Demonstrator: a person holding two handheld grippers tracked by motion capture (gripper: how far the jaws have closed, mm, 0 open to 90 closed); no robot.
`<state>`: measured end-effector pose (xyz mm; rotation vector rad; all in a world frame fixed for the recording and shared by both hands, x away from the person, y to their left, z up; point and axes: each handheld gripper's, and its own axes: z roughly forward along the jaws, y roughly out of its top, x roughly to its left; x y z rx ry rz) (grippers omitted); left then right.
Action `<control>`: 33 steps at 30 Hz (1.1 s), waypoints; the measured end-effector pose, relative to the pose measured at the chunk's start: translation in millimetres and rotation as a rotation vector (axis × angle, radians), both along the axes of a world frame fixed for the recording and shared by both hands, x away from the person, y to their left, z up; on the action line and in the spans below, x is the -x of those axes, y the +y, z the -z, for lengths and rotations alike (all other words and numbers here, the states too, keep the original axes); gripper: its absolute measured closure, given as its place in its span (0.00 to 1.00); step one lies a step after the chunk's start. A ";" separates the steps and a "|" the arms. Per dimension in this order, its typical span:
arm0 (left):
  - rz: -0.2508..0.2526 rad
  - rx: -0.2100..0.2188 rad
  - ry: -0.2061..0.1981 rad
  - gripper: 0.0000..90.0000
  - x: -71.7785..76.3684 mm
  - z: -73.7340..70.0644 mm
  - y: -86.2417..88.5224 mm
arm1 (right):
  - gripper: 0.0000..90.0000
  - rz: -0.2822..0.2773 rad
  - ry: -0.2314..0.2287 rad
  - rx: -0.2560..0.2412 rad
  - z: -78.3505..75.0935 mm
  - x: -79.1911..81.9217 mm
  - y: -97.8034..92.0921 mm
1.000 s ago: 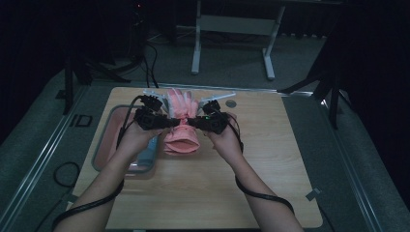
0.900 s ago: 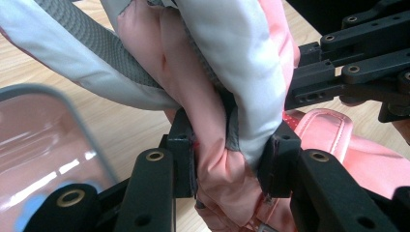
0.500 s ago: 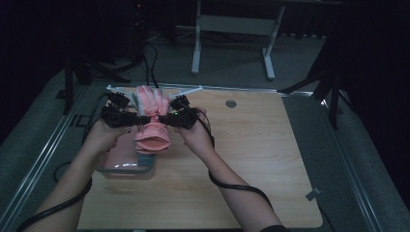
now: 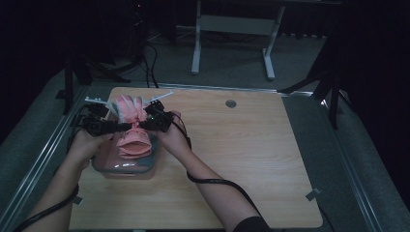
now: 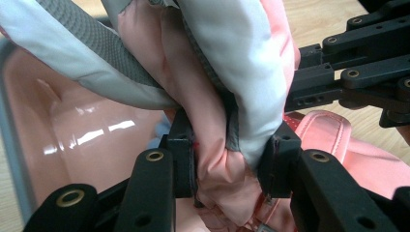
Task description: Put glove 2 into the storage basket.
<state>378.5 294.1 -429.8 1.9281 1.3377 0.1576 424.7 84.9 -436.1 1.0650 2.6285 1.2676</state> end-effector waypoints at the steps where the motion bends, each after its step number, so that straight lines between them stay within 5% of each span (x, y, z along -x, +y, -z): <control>1: 0.002 0.008 0.013 0.71 -1.1 5.1 0.5 | 0.86 0.004 -0.004 0.010 4.1 0.1 0.8; 11: -0.009 0.029 0.095 0.71 -4.1 45.2 -1.4 | 0.85 0.005 0.032 0.103 39.3 0.4 5.6; 19: -0.024 0.008 0.120 0.66 -4.8 51.4 -1.2 | 0.83 0.001 0.054 0.133 47.6 -1.0 10.2; 23: -0.071 -0.006 0.133 0.59 -6.6 55.4 -0.4 | 0.78 0.007 0.059 0.136 49.5 -3.1 11.1; 28: -0.114 -0.062 0.127 0.57 -8.3 56.2 -0.4 | 0.66 0.004 0.057 0.101 44.1 -6.7 5.8; 30: -0.118 -0.075 0.104 0.56 -8.5 56.4 -3.4 | 0.54 -0.020 0.043 0.024 32.0 -6.7 -0.7; 33: -0.129 -0.105 0.078 0.51 -8.2 54.4 -6.8 | 0.51 -0.033 0.022 0.006 25.1 -4.3 -4.7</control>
